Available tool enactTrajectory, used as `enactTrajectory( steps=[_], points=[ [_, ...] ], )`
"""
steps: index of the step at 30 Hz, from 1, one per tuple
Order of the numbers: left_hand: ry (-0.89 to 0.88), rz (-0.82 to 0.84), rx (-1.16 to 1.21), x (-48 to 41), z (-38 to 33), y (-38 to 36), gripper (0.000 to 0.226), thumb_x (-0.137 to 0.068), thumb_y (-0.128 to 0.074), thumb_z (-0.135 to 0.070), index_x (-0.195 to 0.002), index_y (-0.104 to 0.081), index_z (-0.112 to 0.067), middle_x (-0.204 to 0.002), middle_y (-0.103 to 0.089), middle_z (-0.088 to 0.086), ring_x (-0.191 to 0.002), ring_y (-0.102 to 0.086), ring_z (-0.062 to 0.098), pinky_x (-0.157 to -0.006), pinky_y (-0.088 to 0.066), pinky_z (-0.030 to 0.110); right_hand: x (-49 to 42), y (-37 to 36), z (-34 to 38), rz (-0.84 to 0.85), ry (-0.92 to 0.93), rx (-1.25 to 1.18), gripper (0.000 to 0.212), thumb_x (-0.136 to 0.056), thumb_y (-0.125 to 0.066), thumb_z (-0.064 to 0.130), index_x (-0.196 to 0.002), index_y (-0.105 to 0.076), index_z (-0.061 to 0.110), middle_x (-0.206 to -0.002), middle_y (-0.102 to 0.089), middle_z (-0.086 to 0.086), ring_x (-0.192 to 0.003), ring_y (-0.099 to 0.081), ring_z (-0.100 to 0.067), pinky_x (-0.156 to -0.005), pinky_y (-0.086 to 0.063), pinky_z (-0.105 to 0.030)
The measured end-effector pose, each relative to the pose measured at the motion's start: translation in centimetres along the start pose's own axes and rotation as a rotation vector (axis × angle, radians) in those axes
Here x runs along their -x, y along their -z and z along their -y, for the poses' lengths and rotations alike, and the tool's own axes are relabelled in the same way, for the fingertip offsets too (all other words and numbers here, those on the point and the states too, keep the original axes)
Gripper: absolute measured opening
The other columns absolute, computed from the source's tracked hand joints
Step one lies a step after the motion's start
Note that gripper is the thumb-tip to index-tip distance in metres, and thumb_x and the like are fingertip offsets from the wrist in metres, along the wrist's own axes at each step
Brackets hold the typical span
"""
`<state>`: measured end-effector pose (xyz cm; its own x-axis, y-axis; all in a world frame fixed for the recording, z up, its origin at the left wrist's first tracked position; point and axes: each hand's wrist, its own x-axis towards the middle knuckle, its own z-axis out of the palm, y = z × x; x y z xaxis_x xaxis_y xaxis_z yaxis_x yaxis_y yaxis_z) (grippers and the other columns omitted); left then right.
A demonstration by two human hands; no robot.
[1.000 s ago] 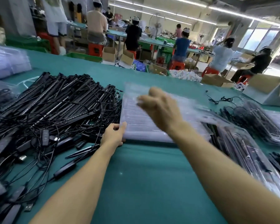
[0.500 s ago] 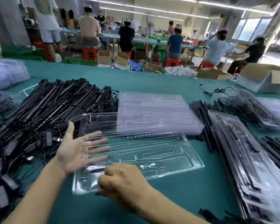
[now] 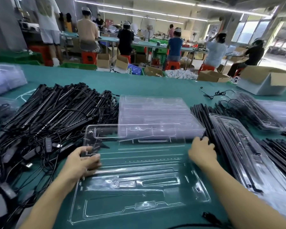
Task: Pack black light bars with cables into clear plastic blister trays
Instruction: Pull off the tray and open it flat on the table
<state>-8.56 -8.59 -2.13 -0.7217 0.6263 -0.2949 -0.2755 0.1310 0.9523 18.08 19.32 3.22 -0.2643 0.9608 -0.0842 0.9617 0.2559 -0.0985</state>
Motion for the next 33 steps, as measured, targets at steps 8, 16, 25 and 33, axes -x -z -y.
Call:
enactTrajectory(
  steps=[8, 16, 25, 33],
  points=[
    [-0.049, -0.040, -0.148, 0.4, 0.0, -1.0, 0.062, -0.072, -0.077, -0.039, -0.127, -0.057, -0.020, -0.083, -0.077, 0.000, -0.072, -0.075, 0.017, -0.052, -0.052, 0.024, -2.6, -1.0, -2.2, 0.064, -0.060, 0.162, 0.042, -0.094, -0.047, 0.013, -0.135, -0.042, 0.006, -0.141, -0.034, -0.019, -0.123, -0.045, -0.041, -0.091, -0.045, -0.045],
    [-0.314, -0.203, -0.366, 1.4, 1.1, -2.1, 0.091, -0.076, -0.083, -0.030, -0.151, -0.032, -0.031, -0.103, -0.068, -0.016, -0.087, -0.067, 0.001, -0.069, -0.049, 0.021, -3.8, -1.6, -2.5, 0.016, -0.193, 0.016, 0.062, -0.092, -0.054, 0.018, -0.144, -0.028, -0.002, -0.146, -0.032, -0.025, -0.129, -0.039, -0.042, -0.098, -0.042, -0.046],
    [-0.490, -0.246, -0.295, 1.1, 1.6, -2.3, 0.045, -0.076, -0.082, -0.005, -0.098, -0.063, -0.038, -0.112, -0.061, -0.010, -0.101, -0.061, 0.000, -0.085, -0.050, 0.015, -4.6, -1.3, -3.4, 0.072, -0.060, -0.086, 0.046, -0.095, -0.044, 0.014, -0.137, -0.025, 0.009, -0.132, -0.047, -0.028, -0.113, -0.051, -0.042, -0.090, -0.043, -0.043],
    [-0.491, -0.261, -0.310, 0.6, 2.1, -2.0, 0.035, -0.075, -0.084, -0.010, -0.094, -0.066, -0.033, -0.108, -0.057, -0.019, -0.097, -0.060, -0.001, -0.073, -0.048, 0.007, 1.9, 2.6, -1.3, -0.160, 0.146, -0.658, 0.033, -0.091, -0.052, 0.030, -0.080, -0.069, 0.004, -0.064, -0.069, -0.007, -0.068, -0.068, -0.029, -0.068, -0.054, -0.040]
  ],
)
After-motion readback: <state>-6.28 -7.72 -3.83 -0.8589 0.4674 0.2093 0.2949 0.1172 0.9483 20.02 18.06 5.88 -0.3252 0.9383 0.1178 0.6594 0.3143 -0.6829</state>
